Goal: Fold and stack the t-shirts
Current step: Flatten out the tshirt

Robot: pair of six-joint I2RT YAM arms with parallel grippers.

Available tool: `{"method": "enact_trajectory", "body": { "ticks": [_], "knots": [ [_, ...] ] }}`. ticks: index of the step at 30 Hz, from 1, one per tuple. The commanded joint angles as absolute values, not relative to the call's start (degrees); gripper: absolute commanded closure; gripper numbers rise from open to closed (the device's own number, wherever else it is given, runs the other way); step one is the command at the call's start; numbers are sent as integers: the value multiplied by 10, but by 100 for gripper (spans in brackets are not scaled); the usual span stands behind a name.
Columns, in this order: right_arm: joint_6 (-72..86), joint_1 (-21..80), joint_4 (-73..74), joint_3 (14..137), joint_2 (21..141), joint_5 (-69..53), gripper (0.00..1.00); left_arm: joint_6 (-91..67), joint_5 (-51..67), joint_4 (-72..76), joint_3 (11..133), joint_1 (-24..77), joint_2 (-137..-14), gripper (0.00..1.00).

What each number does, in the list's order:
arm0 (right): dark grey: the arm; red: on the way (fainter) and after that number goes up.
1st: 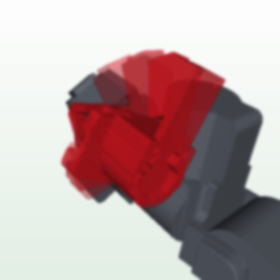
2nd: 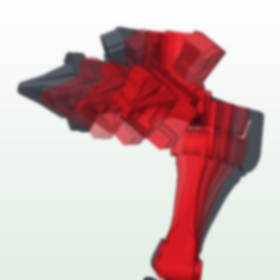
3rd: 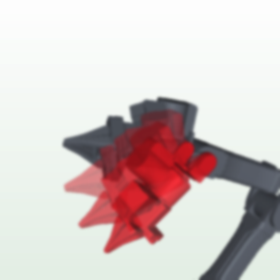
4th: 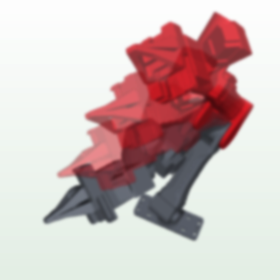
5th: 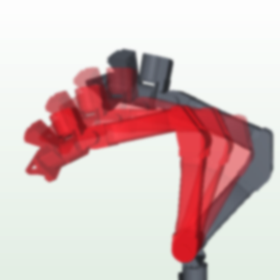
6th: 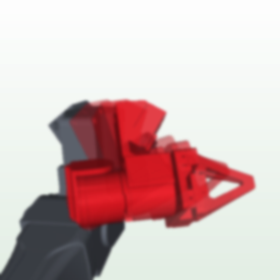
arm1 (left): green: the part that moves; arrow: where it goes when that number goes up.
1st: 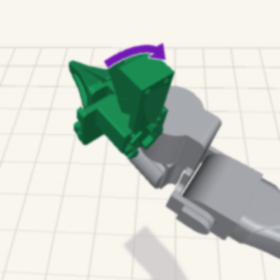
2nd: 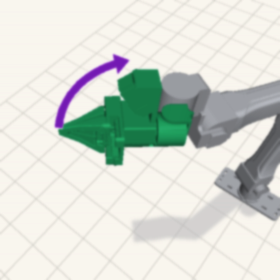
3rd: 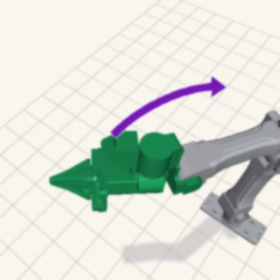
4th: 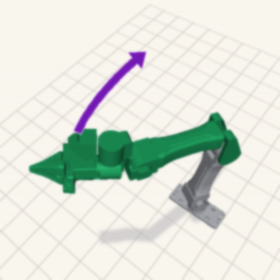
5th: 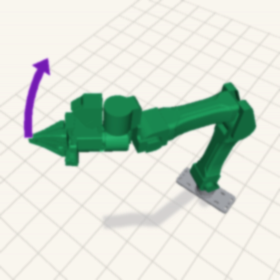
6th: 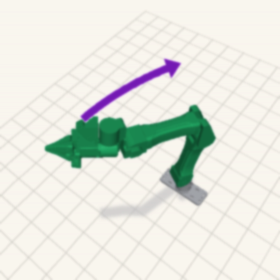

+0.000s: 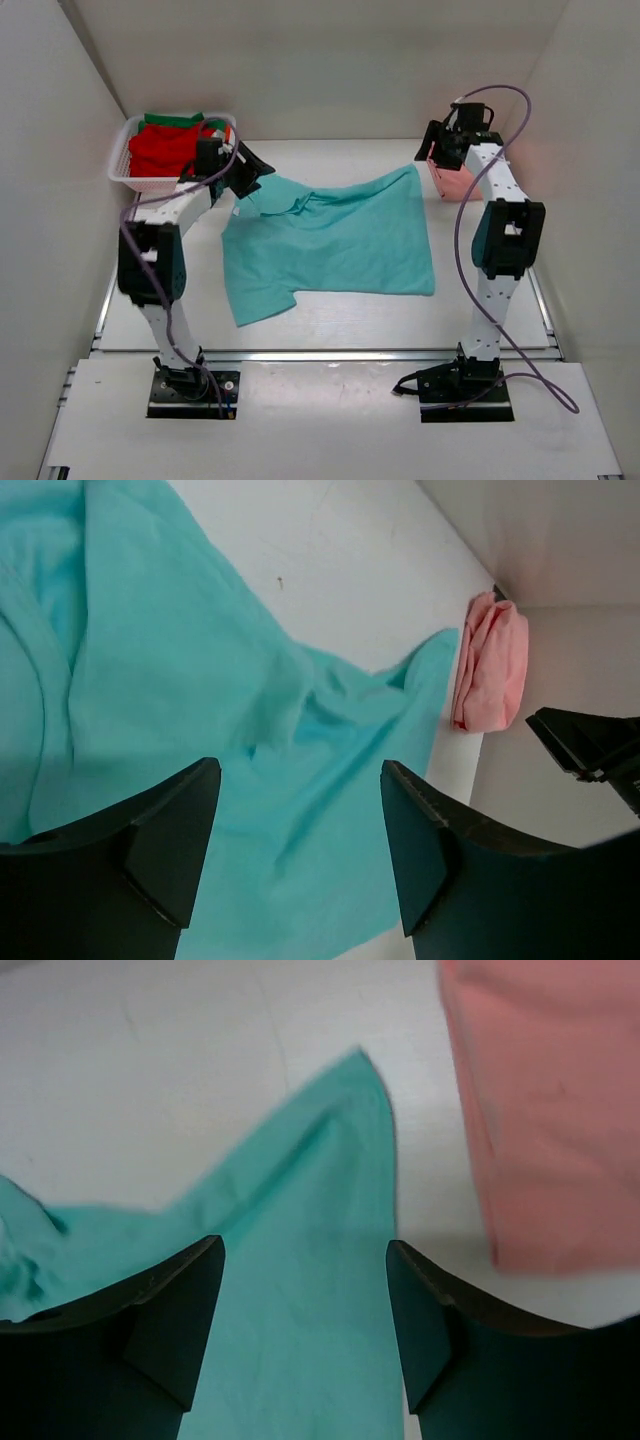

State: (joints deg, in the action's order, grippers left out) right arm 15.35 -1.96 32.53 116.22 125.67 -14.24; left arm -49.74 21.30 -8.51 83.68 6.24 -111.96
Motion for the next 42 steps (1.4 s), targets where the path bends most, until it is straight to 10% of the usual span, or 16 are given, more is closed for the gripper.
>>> {"method": "enact_trajectory", "body": {
  "ticks": [1,8,16,27,29,32,34,37,42],
  "knots": [
    [126,-10,337,1029,1073,-50,37,-439,185,-88,713,90,-923,24],
    [164,22,290,625,803,-18,38,-394,92,-191,394,152,-645,21],
    [206,40,277,446,682,-32,37,-422,27,-267,220,158,-465,24],
    [230,62,222,359,707,-56,31,-432,1,-226,172,192,-526,21],
    [239,59,211,358,725,-56,30,-437,4,-208,175,206,-568,25],
    [238,56,193,363,761,-63,28,-435,7,-177,182,214,-608,61],
    [234,61,188,373,791,-72,42,-425,28,-155,192,207,-627,95],
    [228,58,182,403,820,-86,100,-416,31,-155,221,204,-635,100],
    [188,36,204,555,879,-89,100,-396,74,-120,358,135,-692,100]
  ]
}}
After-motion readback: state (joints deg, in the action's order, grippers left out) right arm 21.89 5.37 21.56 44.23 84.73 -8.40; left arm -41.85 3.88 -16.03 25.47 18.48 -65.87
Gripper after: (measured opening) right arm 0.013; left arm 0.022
